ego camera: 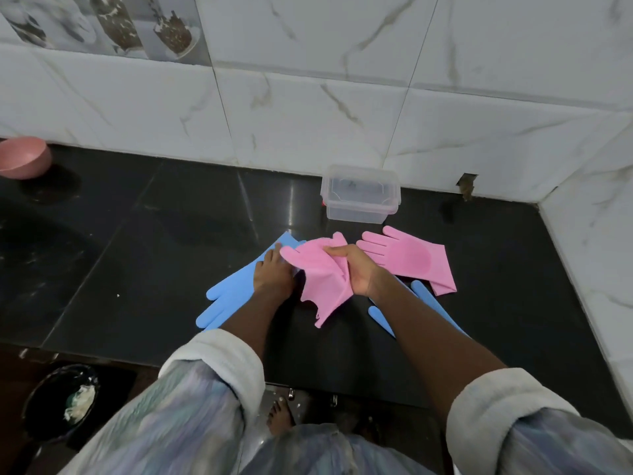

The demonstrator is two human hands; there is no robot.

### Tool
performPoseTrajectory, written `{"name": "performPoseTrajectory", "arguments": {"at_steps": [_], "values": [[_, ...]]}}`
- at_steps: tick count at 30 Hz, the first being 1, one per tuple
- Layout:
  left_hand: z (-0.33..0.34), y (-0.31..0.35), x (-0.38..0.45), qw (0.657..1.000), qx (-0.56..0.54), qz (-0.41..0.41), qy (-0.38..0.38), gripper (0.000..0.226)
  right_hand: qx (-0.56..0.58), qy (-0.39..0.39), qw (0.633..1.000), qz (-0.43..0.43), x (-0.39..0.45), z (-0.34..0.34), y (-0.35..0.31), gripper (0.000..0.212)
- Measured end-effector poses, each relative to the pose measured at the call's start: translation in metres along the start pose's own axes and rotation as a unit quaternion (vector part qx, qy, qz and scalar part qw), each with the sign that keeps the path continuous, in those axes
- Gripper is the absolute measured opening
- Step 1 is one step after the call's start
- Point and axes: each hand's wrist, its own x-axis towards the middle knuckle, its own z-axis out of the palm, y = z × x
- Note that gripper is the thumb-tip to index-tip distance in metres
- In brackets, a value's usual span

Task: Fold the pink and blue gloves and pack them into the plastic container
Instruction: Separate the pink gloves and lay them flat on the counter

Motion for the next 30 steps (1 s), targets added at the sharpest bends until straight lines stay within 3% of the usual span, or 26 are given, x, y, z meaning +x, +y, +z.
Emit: {"name": "performPoseTrajectory", "arguments": {"at_steps": [3,8,12,15,17,19,21,23,26,30], "values": [[-0.011,-0.016,0.015,0.999,0.02,-0.033,-0.008,0.065,-0.04,0.071,0.997,-0.004,0.006,-0.005,0.013,0.036],[-0.017,-0.012,0.028,0.994,0.003,-0.014,0.113,0.049,-0.154,0.247,0.955,-0.054,0.017,-0.002,0.026,0.038],[-0.006,0.017,0.018,0.966,-0.215,-0.065,0.127,0.03,-0.111,0.215,0.964,-0.107,0.018,-0.004,0.03,0.044],[0.0,0.031,0.016,0.934,-0.335,-0.121,0.035,0.072,-0.053,0.171,0.979,-0.097,0.014,-0.007,0.029,0.03],[0.003,0.034,0.015,0.912,-0.394,-0.114,-0.014,0.069,-0.022,0.155,0.984,-0.08,0.012,-0.013,0.026,0.024],[0.006,0.033,0.012,0.923,-0.372,-0.096,-0.021,0.049,-0.019,0.157,0.985,-0.065,0.012,-0.018,0.026,0.023],[0.013,0.035,0.005,0.95,-0.3,-0.084,0.012,0.044,-0.047,0.176,0.981,-0.061,0.014,-0.017,0.028,0.033],[0.018,0.041,-0.003,0.96,-0.267,-0.064,0.06,0.037,-0.17,0.259,0.946,-0.097,0.019,-0.012,0.034,0.039],[0.027,0.047,-0.009,0.978,-0.179,-0.002,0.106,0.031,-0.369,0.388,0.827,-0.172,0.021,-0.005,0.042,0.045],[0.029,0.055,-0.009,0.98,-0.136,0.062,0.133,0.036,-0.453,0.425,0.748,-0.234,0.016,-0.011,0.044,0.04]]}}
